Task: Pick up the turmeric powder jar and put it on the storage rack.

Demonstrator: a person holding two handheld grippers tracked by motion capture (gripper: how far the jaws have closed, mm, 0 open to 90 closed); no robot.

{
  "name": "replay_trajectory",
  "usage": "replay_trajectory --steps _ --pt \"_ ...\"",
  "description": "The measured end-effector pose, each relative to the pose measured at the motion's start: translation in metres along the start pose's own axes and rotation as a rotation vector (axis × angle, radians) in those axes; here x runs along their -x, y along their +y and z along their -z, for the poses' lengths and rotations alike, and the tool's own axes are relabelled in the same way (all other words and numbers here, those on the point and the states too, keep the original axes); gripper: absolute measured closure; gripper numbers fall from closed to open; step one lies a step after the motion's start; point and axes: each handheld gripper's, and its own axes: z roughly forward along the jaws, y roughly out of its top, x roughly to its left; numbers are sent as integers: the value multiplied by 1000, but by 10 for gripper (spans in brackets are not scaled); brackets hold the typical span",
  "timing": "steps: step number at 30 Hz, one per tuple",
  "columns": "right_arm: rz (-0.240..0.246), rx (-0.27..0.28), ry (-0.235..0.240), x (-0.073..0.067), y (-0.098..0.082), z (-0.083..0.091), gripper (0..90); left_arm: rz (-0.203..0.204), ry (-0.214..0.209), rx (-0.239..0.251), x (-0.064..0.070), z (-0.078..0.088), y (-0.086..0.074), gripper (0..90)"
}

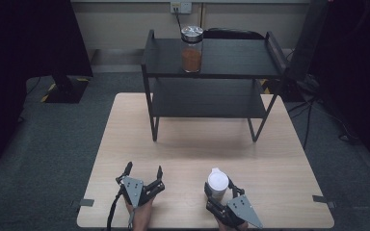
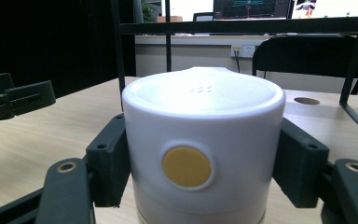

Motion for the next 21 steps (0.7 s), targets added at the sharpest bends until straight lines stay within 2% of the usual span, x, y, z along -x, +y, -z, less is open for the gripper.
replay_trajectory --steps 9,21 --pt "11 -28 26 6 8 -1 302 1 0 0 0 0 0 0" --pt "14 -14 74 19 18 1 303 0 0 0 0 0 0 0"
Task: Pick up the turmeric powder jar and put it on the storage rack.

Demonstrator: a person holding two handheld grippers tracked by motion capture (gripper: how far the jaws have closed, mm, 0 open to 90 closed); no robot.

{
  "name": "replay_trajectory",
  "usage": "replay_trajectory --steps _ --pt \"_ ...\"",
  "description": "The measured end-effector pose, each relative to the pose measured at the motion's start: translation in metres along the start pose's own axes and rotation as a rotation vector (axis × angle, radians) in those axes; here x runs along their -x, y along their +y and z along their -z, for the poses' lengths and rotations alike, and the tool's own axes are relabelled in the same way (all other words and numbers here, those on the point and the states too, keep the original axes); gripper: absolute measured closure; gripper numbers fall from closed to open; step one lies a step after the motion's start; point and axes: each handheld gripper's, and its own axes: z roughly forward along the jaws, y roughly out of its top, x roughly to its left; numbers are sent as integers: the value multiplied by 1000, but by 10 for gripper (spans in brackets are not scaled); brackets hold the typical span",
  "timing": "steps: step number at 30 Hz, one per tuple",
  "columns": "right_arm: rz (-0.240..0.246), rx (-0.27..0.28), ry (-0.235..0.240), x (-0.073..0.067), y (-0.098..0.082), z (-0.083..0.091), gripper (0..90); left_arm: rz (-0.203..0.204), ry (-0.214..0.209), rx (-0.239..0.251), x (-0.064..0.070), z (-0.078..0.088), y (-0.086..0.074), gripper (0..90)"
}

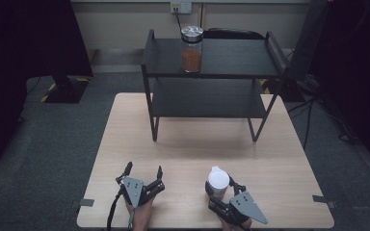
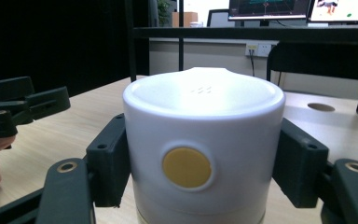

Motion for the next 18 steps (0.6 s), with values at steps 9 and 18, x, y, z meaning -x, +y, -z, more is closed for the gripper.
replay_trajectory --steps 9,18 --pt "-16 19 64 21 16 -2 304 0 1 0 0 0 0 0" --pt "4 34 132 41 40 -5 304 0 2 0 0 0 0 0"
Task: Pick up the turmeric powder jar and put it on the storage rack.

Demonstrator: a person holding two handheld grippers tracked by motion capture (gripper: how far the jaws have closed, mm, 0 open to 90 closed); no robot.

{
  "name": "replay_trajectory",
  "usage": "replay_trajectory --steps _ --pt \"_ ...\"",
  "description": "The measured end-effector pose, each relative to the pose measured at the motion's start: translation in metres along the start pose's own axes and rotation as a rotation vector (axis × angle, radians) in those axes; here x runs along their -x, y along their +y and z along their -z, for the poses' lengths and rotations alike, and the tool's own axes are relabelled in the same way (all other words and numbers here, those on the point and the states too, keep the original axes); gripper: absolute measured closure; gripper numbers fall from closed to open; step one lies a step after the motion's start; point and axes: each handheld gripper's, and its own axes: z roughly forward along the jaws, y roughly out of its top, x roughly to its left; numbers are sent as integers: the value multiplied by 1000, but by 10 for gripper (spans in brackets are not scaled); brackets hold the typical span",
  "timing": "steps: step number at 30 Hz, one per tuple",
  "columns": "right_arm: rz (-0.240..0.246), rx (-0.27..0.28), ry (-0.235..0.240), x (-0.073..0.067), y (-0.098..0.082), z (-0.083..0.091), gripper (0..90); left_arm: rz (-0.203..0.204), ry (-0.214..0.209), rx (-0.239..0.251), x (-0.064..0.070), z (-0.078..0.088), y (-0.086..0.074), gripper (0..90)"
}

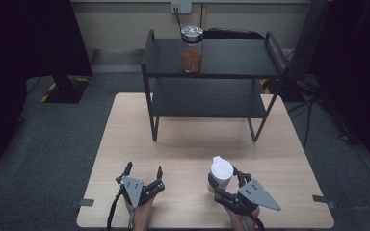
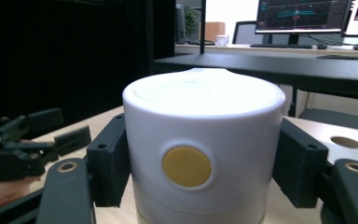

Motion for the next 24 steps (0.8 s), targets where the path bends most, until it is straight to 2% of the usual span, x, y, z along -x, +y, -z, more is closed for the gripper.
replay_trajectory --steps 11,15,21,24 --pt "47 14 83 27 41 -12 304 0 1 0 0 0 0 0" --pt "36 14 114 42 57 -19 304 0 1 0 0 0 0 0" --pt "25 37 122 61 86 -28 304 0 0 0 0 0 0 0" --pt "14 31 125 70 106 -34 304 0 0 0 0 0 0 0"
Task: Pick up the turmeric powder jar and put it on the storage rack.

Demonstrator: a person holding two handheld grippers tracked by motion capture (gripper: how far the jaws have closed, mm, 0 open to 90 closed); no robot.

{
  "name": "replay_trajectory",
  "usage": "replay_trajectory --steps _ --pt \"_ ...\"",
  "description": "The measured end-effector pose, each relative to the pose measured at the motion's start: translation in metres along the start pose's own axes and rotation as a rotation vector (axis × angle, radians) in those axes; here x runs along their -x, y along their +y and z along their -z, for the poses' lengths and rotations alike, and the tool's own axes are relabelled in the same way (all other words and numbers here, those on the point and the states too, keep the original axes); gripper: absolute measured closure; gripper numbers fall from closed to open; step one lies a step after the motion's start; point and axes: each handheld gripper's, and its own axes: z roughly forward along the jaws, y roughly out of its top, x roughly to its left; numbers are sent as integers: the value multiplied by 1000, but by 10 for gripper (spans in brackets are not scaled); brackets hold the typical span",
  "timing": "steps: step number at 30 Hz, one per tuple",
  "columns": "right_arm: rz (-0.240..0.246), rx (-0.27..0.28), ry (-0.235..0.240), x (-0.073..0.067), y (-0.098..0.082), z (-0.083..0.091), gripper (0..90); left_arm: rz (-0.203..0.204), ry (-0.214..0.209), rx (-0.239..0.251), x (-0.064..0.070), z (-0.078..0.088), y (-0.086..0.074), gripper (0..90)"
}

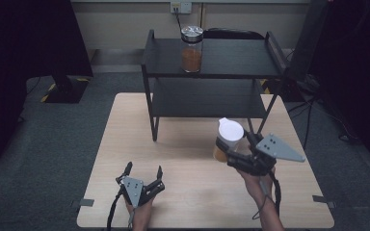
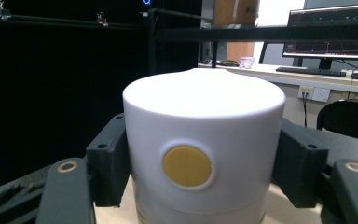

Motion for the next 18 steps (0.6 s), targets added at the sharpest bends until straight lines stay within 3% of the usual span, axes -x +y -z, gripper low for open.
replay_trajectory --steps 7,14,18 --pt "29 10 -27 13 45 -11 305 0 0 0 0 0 0 0" --pt "15 39 -61 19 80 -28 305 0 -1 0 0 0 0 0" --pt "24 52 -111 16 98 -44 305 0 -1 0 0 0 0 0"
